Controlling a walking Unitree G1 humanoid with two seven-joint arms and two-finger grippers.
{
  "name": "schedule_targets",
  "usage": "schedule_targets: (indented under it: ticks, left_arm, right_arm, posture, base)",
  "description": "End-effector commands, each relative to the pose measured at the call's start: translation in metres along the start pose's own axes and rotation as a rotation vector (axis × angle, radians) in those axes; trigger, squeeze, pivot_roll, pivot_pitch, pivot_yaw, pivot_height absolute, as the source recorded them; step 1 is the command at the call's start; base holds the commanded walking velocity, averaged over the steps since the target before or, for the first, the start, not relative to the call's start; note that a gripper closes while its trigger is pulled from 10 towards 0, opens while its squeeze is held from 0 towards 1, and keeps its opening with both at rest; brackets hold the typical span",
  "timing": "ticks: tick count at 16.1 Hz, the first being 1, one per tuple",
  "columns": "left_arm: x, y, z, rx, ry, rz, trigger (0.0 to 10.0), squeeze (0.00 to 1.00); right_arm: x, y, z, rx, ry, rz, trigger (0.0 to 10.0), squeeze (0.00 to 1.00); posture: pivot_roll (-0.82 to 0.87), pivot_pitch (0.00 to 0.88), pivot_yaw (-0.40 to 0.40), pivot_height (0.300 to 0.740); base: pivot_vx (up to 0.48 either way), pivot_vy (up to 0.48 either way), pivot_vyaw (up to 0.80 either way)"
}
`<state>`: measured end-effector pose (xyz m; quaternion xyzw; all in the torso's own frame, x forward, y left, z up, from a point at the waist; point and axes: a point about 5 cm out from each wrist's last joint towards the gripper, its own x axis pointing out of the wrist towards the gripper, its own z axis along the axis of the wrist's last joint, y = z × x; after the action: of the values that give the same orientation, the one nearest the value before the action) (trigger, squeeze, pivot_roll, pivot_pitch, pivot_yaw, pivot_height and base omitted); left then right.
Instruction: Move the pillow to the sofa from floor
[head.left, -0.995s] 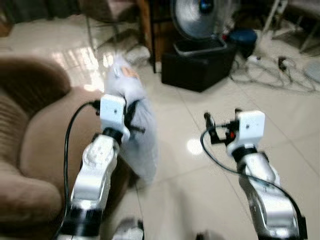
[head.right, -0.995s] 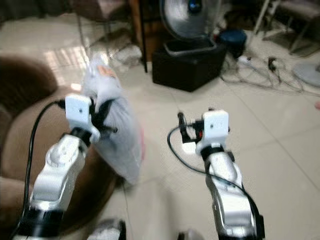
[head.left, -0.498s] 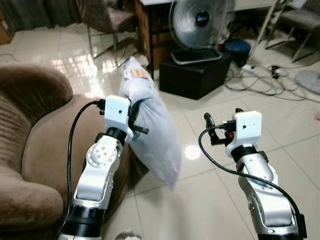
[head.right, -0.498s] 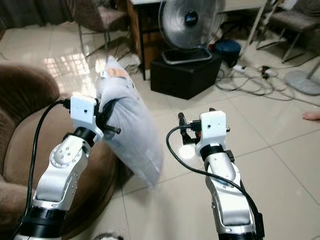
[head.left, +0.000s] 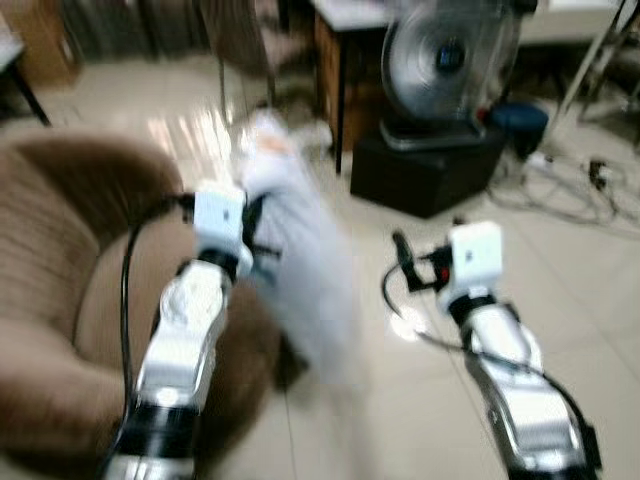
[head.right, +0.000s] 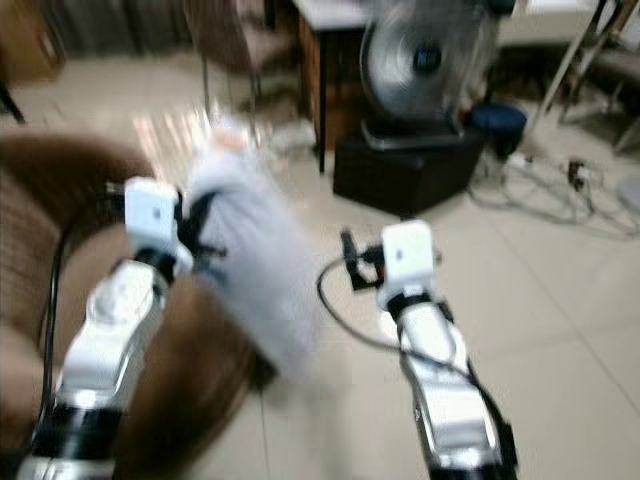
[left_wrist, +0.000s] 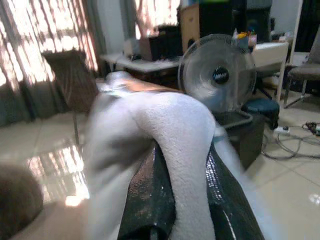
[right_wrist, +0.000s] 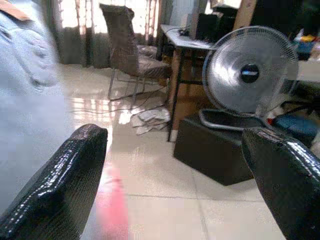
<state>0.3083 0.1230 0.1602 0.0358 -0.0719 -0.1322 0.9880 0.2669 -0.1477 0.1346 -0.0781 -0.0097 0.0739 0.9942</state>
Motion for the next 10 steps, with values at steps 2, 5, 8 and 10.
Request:
schedule_targets:
  ticks: [2, 5, 8, 10]
  left_arm:
    - [0.002, 0.004, 0.015, 0.037, -0.071, 0.010, 10.0, 0.00]
    - [0.002, 0.006, 0.015, 0.039, -0.069, 0.019, 10.0, 0.00]
    - [0.002, 0.006, 0.015, 0.041, -0.066, 0.020, 10.0, 0.00]
    - [0.004, -0.003, 0.007, 0.026, -0.021, -0.055, 10.0, 0.00]
  right_arm:
    - [0.002, 0.008, 0.002, -0.003, -0.007, 0.061, 10.0, 0.00]
    - [0.000, 0.018, -0.001, -0.019, 0.006, 0.135, 10.0, 0.00]
    - [0.000, 0.019, -0.002, -0.021, 0.009, 0.147, 10.0, 0.00]
    - [0.000, 0.013, -0.008, 0.009, 0.044, 0.107, 10.0, 0.00]
  posture:
    - [-0.06, 0.000, 0.024, 0.740]
    - [-0.06, 0.000, 0.022, 0.740]
    - [-0.06, 0.000, 0.022, 0.740]
    - [-0.06, 0.000, 0.023, 0.740]
  base:
    - [0.319, 0.000, 0.80]
    - [0.315, 0.000, 0.80]
    - [0.319, 0.000, 0.80]
    - [0.000, 0.000, 0.00]
